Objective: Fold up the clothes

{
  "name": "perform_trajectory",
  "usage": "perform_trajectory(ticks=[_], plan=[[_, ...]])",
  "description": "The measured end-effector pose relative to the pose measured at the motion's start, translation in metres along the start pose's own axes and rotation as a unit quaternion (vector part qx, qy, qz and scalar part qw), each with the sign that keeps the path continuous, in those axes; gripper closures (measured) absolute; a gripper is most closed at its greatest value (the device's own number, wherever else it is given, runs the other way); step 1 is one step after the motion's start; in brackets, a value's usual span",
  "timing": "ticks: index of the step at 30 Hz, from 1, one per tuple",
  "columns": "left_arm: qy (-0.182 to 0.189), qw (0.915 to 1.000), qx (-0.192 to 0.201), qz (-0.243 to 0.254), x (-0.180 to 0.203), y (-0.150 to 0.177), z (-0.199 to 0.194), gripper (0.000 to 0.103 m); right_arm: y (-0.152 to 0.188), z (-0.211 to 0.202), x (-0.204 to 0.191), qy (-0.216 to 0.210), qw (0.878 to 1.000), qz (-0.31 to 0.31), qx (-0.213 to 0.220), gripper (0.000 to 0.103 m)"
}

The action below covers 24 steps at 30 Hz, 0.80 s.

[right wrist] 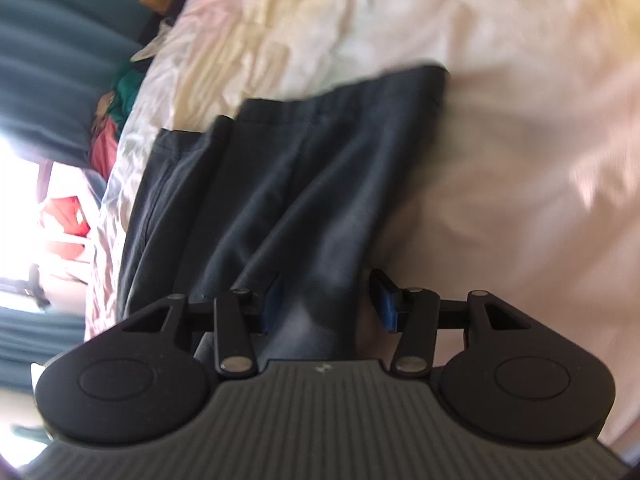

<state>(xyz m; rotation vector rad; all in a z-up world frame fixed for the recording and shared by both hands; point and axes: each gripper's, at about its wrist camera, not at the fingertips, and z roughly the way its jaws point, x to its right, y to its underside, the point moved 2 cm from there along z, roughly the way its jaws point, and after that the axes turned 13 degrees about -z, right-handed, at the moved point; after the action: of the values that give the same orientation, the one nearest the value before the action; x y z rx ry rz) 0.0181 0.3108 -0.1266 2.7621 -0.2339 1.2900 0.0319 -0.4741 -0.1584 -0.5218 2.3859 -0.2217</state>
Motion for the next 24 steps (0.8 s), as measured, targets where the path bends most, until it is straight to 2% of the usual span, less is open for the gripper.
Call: perform_trajectory(ticks=[2, 4, 5, 9, 10, 12, 13, 19, 21, 23, 24], plan=[[-0.006, 1.0, 0.0, -0.002, -0.002, -0.002, 0.003, 0.042, 0.003, 0.001, 0.006, -0.003, 1.0, 0.027, 0.006, 0.054], [0.003, 1.0, 0.001, 0.009, 0.002, -0.001, 0.004, 0.043, 0.003, 0.002, 0.007, -0.006, 0.999, 0.038, 0.014, 0.052], [0.013, 0.9998, 0.001, 0.012, 0.003, 0.0, 0.003, 0.047, 0.001, 0.005, 0.007, -0.018, 0.998, 0.051, 0.019, 0.052], [0.055, 0.9984, -0.003, 0.009, 0.007, 0.003, -0.004, 0.045, -0.002, 0.002, -0.004, -0.087, 0.994, 0.054, 0.043, 0.052], [0.056, 0.9984, -0.003, 0.01, 0.007, 0.004, -0.004, 0.044, -0.002, -0.002, -0.008, -0.1, 0.993, 0.046, 0.052, 0.052], [0.031, 0.9994, -0.006, 0.011, 0.006, 0.003, 0.002, 0.044, -0.005, -0.005, -0.011, -0.109, 0.991, 0.038, 0.062, 0.047], [0.02, 0.9997, -0.009, 0.009, 0.005, 0.002, 0.005, 0.045, -0.006, -0.003, -0.01, -0.099, 0.992, 0.043, 0.06, 0.044], [-0.008, 0.9999, -0.012, -0.004, 0.001, -0.004, 0.017, 0.048, -0.011, 0.011, 0.017, -0.043, 0.992, 0.111, 0.044, 0.046], [-0.01, 0.9999, -0.002, -0.006, 0.002, -0.005, 0.018, 0.052, -0.016, 0.01, 0.019, -0.036, 0.992, 0.104, 0.063, 0.046], [-0.01, 0.9998, 0.014, -0.005, 0.003, -0.009, 0.018, 0.061, -0.021, 0.009, 0.017, -0.031, 0.992, 0.088, 0.083, 0.046], [-0.007, 0.9997, 0.02, -0.008, 0.003, -0.012, 0.018, 0.063, -0.021, 0.009, 0.017, -0.03, 0.992, 0.082, 0.086, 0.051]])
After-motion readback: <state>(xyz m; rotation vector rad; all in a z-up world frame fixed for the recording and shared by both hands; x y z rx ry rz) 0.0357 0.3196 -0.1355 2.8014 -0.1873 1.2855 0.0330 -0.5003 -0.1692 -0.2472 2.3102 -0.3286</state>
